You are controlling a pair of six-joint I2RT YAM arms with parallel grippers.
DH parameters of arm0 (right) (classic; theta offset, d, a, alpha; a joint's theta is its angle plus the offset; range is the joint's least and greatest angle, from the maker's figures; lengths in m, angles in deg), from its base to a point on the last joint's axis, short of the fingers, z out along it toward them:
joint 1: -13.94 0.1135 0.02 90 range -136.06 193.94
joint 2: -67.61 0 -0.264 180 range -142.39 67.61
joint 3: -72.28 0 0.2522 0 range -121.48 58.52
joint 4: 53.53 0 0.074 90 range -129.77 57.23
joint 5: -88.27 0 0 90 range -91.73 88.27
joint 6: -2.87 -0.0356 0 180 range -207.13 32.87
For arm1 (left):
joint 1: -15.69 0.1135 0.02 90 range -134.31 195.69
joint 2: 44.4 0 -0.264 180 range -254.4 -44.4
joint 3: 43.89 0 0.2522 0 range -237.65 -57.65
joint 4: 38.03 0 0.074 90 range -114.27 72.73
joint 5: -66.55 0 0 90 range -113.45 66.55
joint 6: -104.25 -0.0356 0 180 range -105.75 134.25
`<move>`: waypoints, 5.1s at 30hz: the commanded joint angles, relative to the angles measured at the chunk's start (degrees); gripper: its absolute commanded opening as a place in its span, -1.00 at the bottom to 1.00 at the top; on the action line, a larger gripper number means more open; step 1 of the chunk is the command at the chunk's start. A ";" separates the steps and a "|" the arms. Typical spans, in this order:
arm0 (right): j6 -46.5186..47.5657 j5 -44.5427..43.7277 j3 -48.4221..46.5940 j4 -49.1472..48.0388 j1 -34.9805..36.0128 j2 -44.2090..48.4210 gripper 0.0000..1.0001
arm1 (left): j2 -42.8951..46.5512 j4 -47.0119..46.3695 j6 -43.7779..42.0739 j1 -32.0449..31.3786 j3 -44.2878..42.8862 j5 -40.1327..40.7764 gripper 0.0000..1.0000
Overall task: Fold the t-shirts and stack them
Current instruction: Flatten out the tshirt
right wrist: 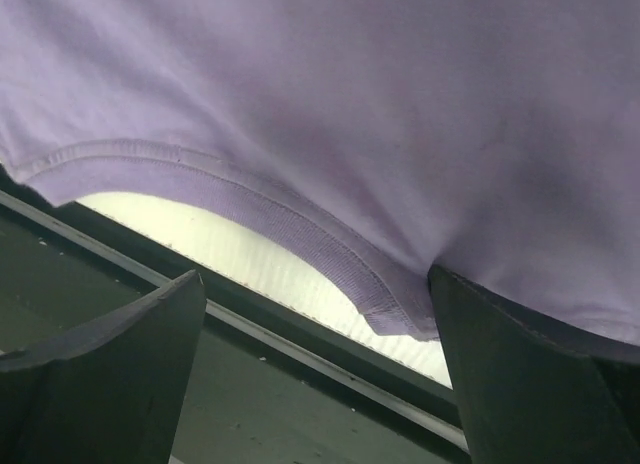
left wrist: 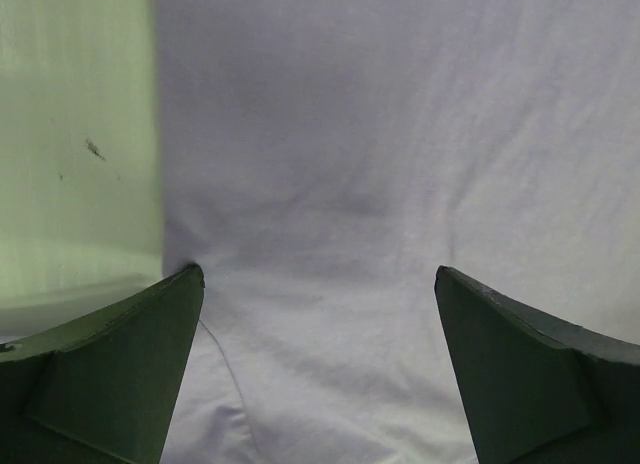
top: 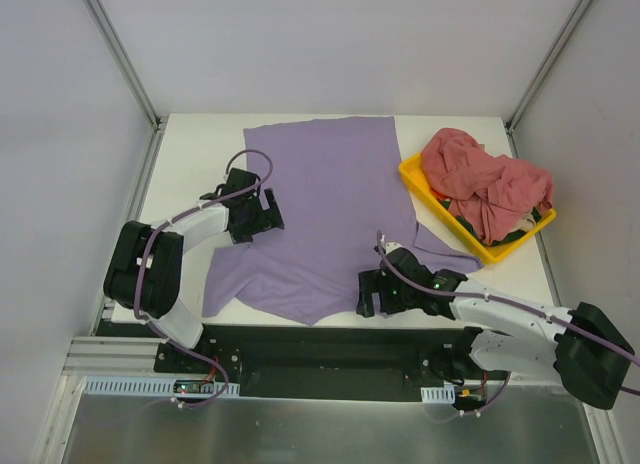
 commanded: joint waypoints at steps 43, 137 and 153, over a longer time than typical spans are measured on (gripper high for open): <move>17.88 5.23 -102.14 36.22 -15.00 -68.55 0.96 | 29.25 17.89 17.83 -13.15 18.53 4.03 0.98; 10.69 2.31 -17.85 18.01 -26.69 -23.89 0.98 | 16.33 22.81 8.51 6.09 1.39 11.15 0.98; 26.06 10.38 -69.04 28.03 -26.61 -46.07 0.97 | 0.96 22.64 2.18 7.50 -19.34 7.64 0.98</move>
